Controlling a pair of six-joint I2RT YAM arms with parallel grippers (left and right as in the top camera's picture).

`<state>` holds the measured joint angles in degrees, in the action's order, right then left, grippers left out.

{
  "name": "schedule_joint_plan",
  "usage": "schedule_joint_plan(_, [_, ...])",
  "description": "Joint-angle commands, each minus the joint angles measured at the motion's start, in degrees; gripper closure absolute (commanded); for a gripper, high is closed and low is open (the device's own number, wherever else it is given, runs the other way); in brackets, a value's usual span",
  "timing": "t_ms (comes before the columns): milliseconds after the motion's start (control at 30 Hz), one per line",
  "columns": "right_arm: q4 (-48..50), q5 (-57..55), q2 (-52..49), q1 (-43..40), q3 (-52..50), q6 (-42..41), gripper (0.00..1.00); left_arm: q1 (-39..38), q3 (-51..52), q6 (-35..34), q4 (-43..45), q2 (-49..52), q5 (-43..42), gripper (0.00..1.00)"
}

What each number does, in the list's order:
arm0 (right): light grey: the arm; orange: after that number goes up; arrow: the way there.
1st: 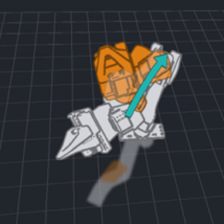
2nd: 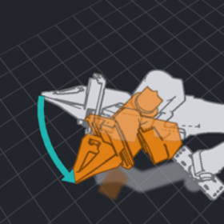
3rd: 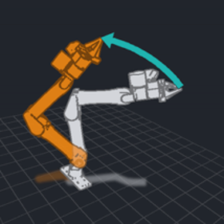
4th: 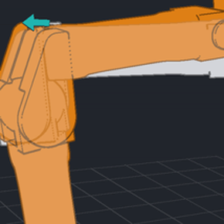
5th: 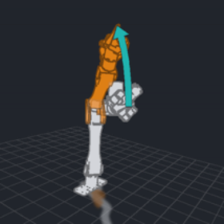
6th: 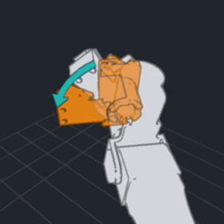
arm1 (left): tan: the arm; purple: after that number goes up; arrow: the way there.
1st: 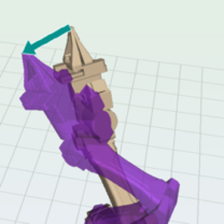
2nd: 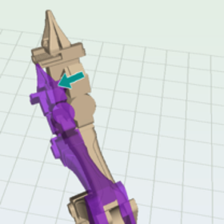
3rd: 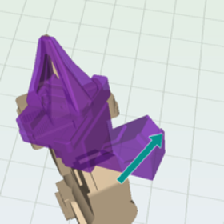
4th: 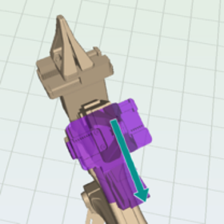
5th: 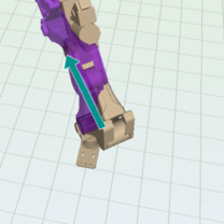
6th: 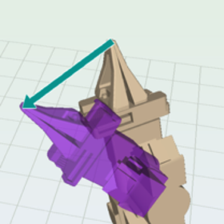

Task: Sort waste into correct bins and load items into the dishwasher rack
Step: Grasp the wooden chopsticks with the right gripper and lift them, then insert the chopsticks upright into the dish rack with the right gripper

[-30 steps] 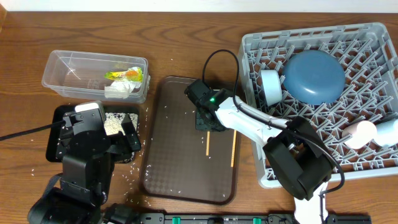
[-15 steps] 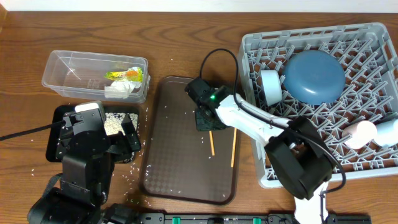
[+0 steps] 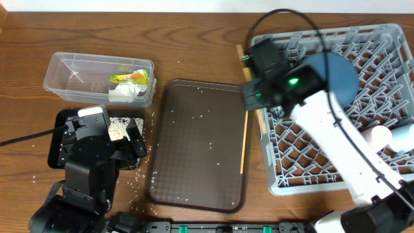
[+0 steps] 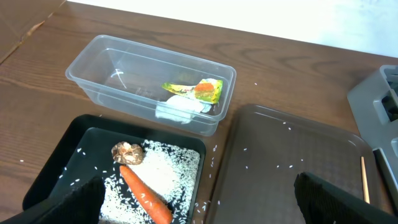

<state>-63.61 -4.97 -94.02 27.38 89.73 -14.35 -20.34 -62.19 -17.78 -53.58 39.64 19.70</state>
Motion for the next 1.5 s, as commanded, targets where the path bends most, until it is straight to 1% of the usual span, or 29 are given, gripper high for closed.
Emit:
schedule_joint_plan(0, [-0.94, 0.35, -1.88, -4.42, -1.66, 4.70, 0.99, 0.28, -0.55, 0.52, 0.02, 0.07, 0.94, 0.02])
schedule_joint_plan(67, [-0.02, 1.64, -2.71, -5.33, -3.13, 6.80, 0.99, 0.28, -0.55, 0.52, 0.02, 0.07, 0.94, 0.02])
schedule_joint_plan(133, [0.90, 0.59, -3.65, -5.33, -4.87, 7.85, 0.99, 0.28, -0.55, 0.52, 0.02, 0.07, 0.94, 0.02])
schedule_joint_plan(200, [1.49, -1.05, -4.66, -5.33, -6.54, 7.76, 0.99, 0.28, -0.55, 0.52, 0.02, 0.07, 0.94, 0.02])
schedule_joint_plan(367, [3.04, -0.59, -6.14, -5.22, -8.55, 6.08, 0.98, 0.28, -0.55, 0.52, 0.02, 0.07, 0.94, 0.02])
schedule_joint_plan(467, [3.54, -0.04, -5.55, -4.98, -8.24, 3.17, 0.75, 0.28, -0.55, 0.52, 0.02, 0.07, 0.94, 0.02])
schedule_joint_plan(500, [3.76, 0.79, -5.16, -4.74, -8.09, 2.97, 0.72, 0.28, -0.55, 0.52, 0.02, 0.07, 0.94, 0.02])
schedule_joint_plan(600, [4.83, 3.52, -3.34, -3.13, -8.00, 0.07, 0.71, 0.28, -0.55, 0.52, 0.02, 0.07, 0.94, 0.02])
schedule_joint_plan(700, [5.62, 3.56, -1.68, -0.61, -8.00, -3.78, 0.69, 0.28, -0.55, 0.52, 0.02, 0.07, 0.94, 0.02])
schedule_joint_plan(867, [7.91, 2.43, -2.19, 6.86, -8.04, -8.90, 0.70, 0.28, -0.55, 0.52, 0.02, 0.07, 0.94, 0.02])
schedule_joint_plan(1000, [7.67, -2.32, -5.77, 10.84, -9.31, -20.02, 0.71, 0.28, -0.55, 0.52, 0.02, 0.07, 0.94, 0.02])
schedule_joint_plan(1067, [7.74, -2.51, -8.63, 11.15, -10.19, -23.56, 0.69, 0.28, -0.55, 0.52, 0.02, 0.07, 0.94, 0.02])
schedule_joint_plan(1167, [7.93, -1.90, -13.60, 10.67, -10.36, -24.68, 0.68, 0.28, -0.55, 0.52, 0.02, 0.07, 0.94, 0.02])
schedule_joint_plan(1233, [8.66, -0.04, -16.37, 9.97, -10.36, -24.55, 0.63, 0.28, -0.55, 0.52, 0.02, 0.07, 0.94, 0.02])
schedule_joint_plan(1267, [9.07, 1.18, -17.73, 9.51, -10.34, -24.30, 0.62, 0.28, -0.55, 0.52, 0.02, 0.07, 0.94, 0.02])
schedule_joint_plan(1367, [9.03, 4.63, -20.65, 8.09, -10.36, -24.13, 0.64, 0.28, -0.55, 0.52, 0.02, 0.07, 0.94, 0.02])
schedule_joint_plan(1467, [8.68, 5.05, -22.40, 7.17, -10.36, -24.13, 0.64, 0.28, -0.55, 0.52, 0.02, 0.07, 0.94, 0.02])
